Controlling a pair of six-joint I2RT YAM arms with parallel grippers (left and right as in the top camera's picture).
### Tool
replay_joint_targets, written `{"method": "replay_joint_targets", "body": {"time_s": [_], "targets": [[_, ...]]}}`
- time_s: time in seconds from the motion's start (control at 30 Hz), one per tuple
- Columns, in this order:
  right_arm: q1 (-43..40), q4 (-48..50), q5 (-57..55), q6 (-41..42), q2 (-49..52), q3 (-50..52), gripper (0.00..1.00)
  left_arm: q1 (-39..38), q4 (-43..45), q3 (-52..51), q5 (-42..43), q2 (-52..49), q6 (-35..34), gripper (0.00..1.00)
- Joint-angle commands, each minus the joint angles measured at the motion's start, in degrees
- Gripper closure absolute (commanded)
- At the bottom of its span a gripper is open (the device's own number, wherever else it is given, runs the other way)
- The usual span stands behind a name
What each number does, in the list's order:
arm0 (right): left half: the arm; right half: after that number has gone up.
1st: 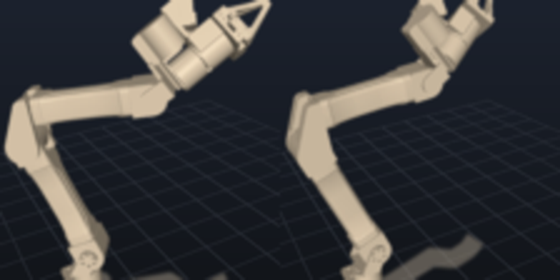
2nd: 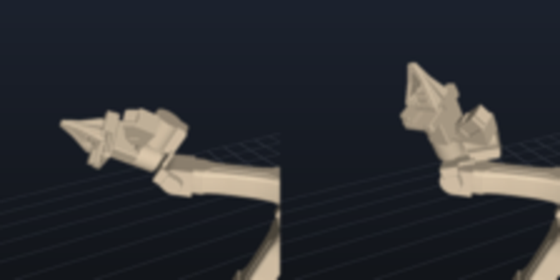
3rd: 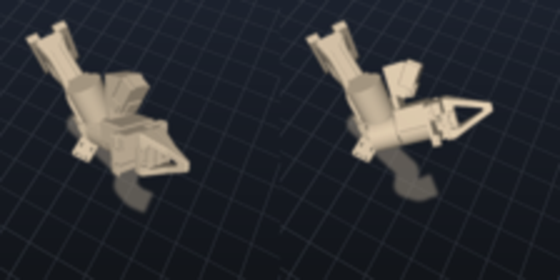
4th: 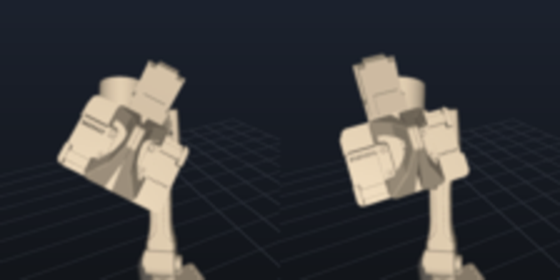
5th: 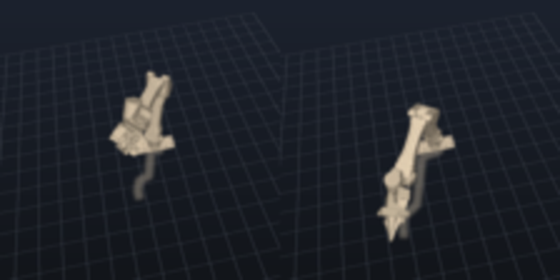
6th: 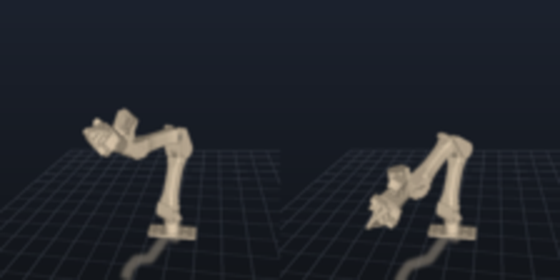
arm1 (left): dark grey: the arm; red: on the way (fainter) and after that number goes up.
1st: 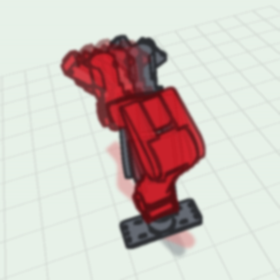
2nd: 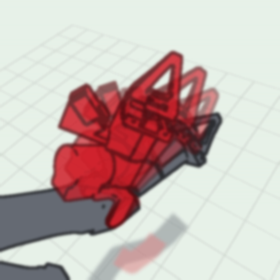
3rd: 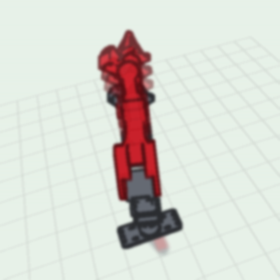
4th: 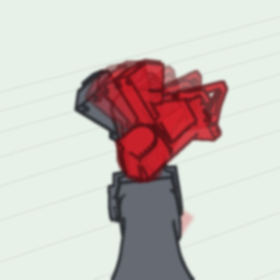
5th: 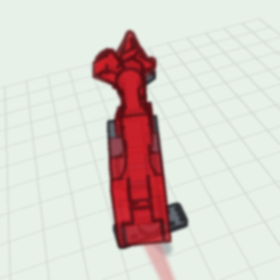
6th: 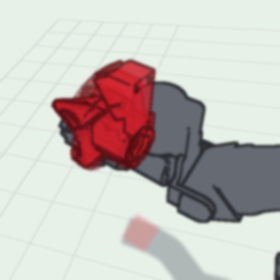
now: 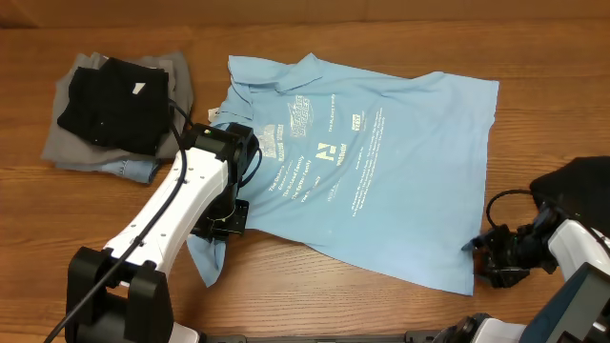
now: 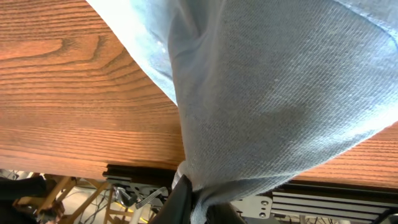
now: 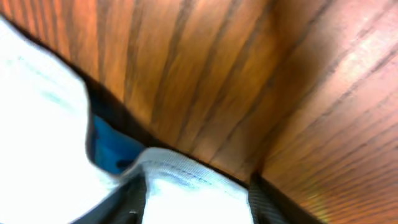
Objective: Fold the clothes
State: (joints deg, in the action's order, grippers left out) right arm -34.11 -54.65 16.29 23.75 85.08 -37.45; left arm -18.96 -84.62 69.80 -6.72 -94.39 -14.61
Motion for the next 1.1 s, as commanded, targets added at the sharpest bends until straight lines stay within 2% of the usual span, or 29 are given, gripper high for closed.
{"method": "replay_joint_targets", "body": {"time_s": [0.0,0.03,0.1,0.33,0.47,0.6,0.63,0.7,0.73,0.8,0.83,0.97,1.07], "targets": [[0.0,3.1,0.8,-1.5,0.7,2.6,0.64,0.6,0.5,0.9,-1.0,0.4,1.2,0.91],[0.0,4.8,0.7,0.2,0.7,3.7,0.79,0.6,0.5,0.9,-1.0,0.4,1.2,0.91],[-0.1,5.7,-0.1,0.5,0.7,3.8,0.96,0.6,0.3,0.9,-1.0,0.4,1.2,0.91],[-3.3,3.4,-8.8,6.4,0.6,-5.8,0.96,0.6,-1.8,0.9,-1.0,0.4,1.1,0.91],[-3.5,-0.7,-11.8,6.3,0.6,-10.8,0.96,0.6,-1.7,0.9,-0.7,0.4,1.1,0.91],[-3.5,-1.4,-12.5,6.5,0.7,-11.7,0.96,0.6,-1.8,0.9,0.8,0.4,1.2,0.89],[-3.5,-3.6,-13.6,6.5,0.7,-11.7,0.94,0.5,-2.2,0.9,2.7,0.3,2.0,0.84],[-3.5,-5.0,-15.3,6.6,0.7,-11.7,0.46,0.5,-2.1,0.9,4.0,0.4,3.5,0.75],[-3.5,-5.1,-15.4,6.5,0.6,-11.7,0.4,0.5,-2.1,0.9,4.1,0.4,3.5,0.72],[-3.6,-4.9,-15.1,6.8,0.6,-12.2,0.41,0.5,-2.1,0.9,4.3,0.4,3.5,0.55],[-3.6,-4.8,-15.0,6.8,0.6,-12.4,0.41,0.5,-2.1,0.9,4.2,0.4,3.5,0.53],[-3.6,-6.1,-12.4,5.2,0.6,-17.4,0.39,0.6,-1.4,1.0,0.0,0.4,4.3,0.52],[-3.5,-6.8,-1.3,-2.9,0.6,-22.4,0.39,1.4,2.6,1.5,-1.7,0.4,4.3,0.54]]}}
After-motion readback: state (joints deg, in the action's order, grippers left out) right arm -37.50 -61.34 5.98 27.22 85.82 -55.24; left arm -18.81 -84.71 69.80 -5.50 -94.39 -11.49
